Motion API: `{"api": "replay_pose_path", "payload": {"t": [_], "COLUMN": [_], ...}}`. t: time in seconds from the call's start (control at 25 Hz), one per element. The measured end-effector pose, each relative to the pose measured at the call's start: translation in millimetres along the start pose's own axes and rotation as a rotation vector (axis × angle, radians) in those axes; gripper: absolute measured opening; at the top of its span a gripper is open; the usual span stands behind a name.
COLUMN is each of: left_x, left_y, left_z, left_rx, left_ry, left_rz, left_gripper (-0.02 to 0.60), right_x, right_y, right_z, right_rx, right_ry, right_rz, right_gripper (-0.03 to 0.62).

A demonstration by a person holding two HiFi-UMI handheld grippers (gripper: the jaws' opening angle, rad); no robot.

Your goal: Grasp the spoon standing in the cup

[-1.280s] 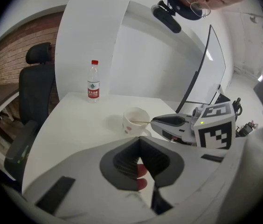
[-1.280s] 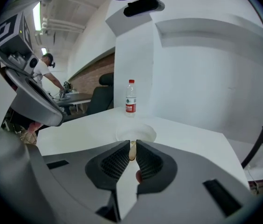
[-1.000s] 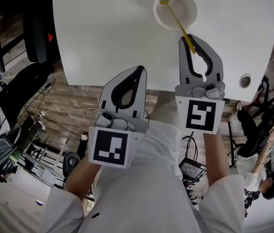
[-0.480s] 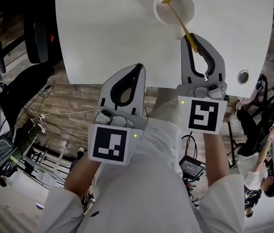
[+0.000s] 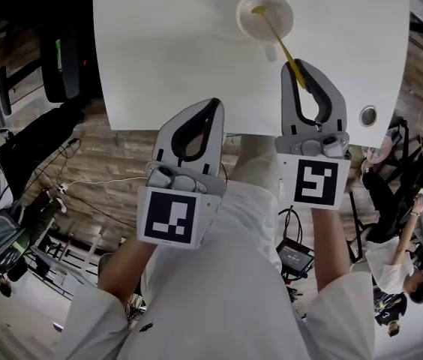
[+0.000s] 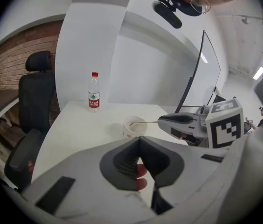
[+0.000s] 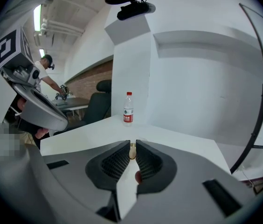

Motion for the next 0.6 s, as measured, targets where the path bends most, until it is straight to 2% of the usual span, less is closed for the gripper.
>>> {"api": "replay_pose_path", "payload": {"t": [0.6], "left_x": [24.6], "left_y": [-2.6], "left_z": [32.8], "left_rx": [0.009], "left_ry": [-0.074], "left_rz": [-0.012], "left_gripper": [0.012], "right_x": [36.8], "right_y": [9.1], "right_z": [42.3], "right_rx": [-0.017], "right_ry": [-0.035], "right_rz": [0.01], "right_gripper": [0.04]}}
Point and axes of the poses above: the fingertips, and each gripper's own axes: z backward along the fingers, y to its left, x out of its top, the point moved 7 cm from there along z, backward along the fingers, and after that the axes turned 7 degrees about -z, right-handed, at the moved point
